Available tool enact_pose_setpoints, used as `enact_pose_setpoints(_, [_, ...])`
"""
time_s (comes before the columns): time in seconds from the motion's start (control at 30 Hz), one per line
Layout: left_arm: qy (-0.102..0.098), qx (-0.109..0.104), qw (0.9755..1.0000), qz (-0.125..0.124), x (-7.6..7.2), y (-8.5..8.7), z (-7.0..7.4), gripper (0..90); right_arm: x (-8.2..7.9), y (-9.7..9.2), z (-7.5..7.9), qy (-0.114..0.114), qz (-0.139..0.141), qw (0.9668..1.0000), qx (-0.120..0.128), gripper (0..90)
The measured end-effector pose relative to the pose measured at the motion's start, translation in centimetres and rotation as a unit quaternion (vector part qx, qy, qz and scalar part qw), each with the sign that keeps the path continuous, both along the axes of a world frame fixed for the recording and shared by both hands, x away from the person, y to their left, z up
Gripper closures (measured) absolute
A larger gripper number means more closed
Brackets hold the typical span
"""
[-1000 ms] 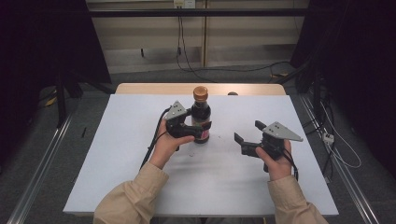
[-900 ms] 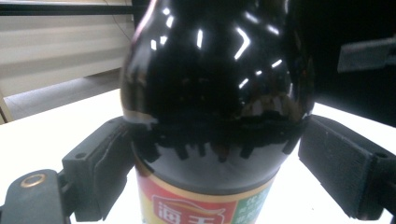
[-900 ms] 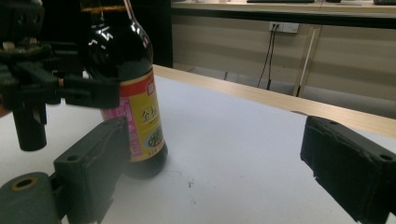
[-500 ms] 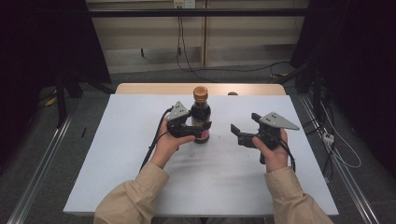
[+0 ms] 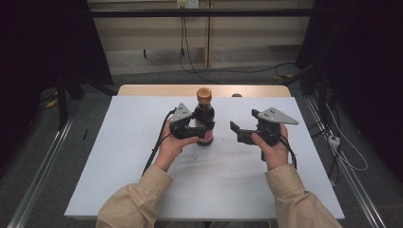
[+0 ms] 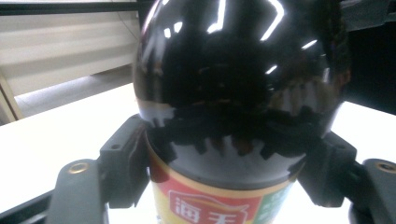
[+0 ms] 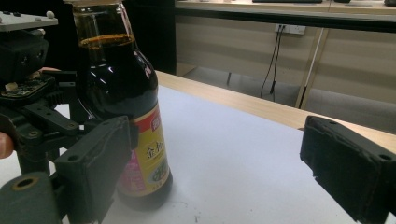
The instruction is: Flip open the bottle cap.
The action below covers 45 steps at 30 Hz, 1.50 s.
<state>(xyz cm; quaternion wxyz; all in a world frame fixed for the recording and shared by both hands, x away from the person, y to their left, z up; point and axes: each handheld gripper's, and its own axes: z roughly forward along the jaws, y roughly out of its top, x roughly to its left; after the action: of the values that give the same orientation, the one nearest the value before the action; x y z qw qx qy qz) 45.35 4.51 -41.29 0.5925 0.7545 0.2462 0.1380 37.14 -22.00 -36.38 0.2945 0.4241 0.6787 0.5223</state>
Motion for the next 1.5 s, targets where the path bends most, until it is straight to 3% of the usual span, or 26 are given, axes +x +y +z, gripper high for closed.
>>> enact_pose_setpoints(0.17, [-0.021,0.011,0.9997,-0.006,0.0,-0.1,0.0,29.2,0.4,0.7,0.5,-0.001,0.006,1.0000,-0.005,8.2])
enact_pose_setpoints(0.43, [-0.010,0.010,0.9999,-0.007,0.1,0.0,0.1,29.3,1.0,1.3,1.1,0.000,0.012,0.9998,-0.014,8.5])
enact_pose_setpoints(0.57, [-0.004,0.011,0.9999,-0.003,0.0,0.0,0.2,29.2,1.3,1.7,1.7,-0.003,0.017,0.9995,-0.025,12.8])
enact_pose_setpoints(0.63, [-0.002,0.016,0.9999,-0.001,0.0,-0.1,0.3,29.4,1.4,1.9,2.0,-0.012,0.032,0.9991,-0.023,13.4])
enact_pose_setpoints(0.77, [0.002,0.020,0.9998,0.001,-0.1,-0.1,0.4,29.4,1.7,2.4,2.7,-0.009,0.061,0.9980,-0.007,21.2])
enact_pose_setpoints(0.93, [0.003,0.021,0.9998,0.003,-0.1,-0.1,0.5,29.4,2.2,2.8,3.7,0.001,0.080,0.9967,0.012,47.5])
enact_pose_setpoints(1.03, [0.004,0.020,0.9998,0.003,-0.1,-0.1,0.5,29.4,2.5,3.1,4.2,0.009,0.081,0.9967,0.007,58.9])
enact_pose_setpoints(1.23, [0.003,0.023,0.9997,0.004,-0.2,-0.1,0.5,29.4,3.0,3.8,4.9,0.013,0.087,0.9961,0.001,68.0])
enact_pose_setpoints(1.3, [0.004,0.023,0.9997,0.005,-0.2,-0.1,0.5,29.4,3.1,4.0,5.0,0.025,0.113,0.9933,0.002,70.0])
enact_pose_setpoints(1.33, [0.004,0.023,0.9997,0.005,-0.2,-0.1,0.5,29.4,3.1,4.1,5.0,0.027,0.112,0.9933,-0.001,71.2])
enact_pose_setpoints(1.5, [0.005,0.023,0.9997,0.005,-0.2,-0.1,0.6,29.4,3.2,4.3,5.7,0.016,0.114,0.9932,0.017,78.4])
